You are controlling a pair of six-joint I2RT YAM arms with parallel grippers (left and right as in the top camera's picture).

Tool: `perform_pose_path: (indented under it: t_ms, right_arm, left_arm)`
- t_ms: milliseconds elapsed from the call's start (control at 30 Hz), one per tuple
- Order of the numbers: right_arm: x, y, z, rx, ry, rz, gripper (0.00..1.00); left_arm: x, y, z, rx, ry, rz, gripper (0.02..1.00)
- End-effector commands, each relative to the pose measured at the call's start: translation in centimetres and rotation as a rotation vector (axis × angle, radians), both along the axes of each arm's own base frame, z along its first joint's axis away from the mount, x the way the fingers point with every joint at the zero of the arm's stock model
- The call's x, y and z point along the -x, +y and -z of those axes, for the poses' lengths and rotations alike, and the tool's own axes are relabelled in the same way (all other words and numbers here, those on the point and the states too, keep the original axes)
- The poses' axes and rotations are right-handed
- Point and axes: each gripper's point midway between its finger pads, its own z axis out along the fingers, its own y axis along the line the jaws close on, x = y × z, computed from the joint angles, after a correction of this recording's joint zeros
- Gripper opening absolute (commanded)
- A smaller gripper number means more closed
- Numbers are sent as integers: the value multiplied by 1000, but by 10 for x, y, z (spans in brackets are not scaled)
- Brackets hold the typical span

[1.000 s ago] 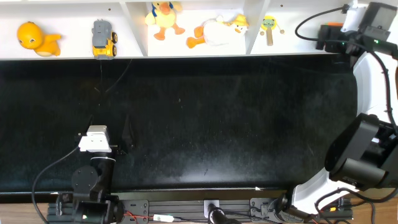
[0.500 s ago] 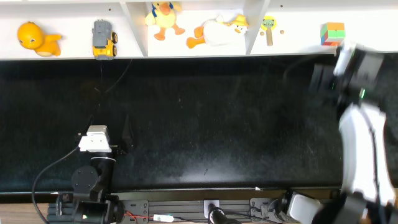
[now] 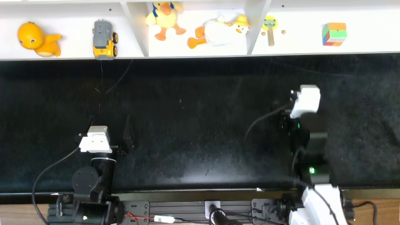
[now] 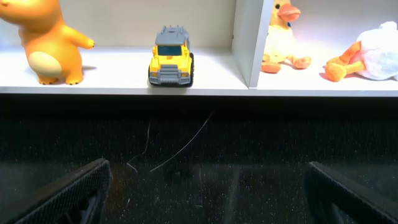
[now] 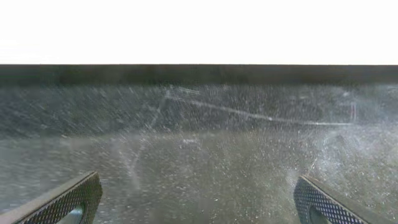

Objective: Store Toys

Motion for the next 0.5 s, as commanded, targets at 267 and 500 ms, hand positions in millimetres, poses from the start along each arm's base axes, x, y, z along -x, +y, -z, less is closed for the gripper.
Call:
perform_pose_path:
  t_ms: [267, 500]
  right_arm:
    - [38, 12, 17, -32, -145, -75, 998]
    - [43, 13, 3, -32, -278, -85, 993]
  left_arm:
    - [0, -2, -1, -17, -10, 10, 998]
    - [0, -2, -1, -17, -10, 10, 998]
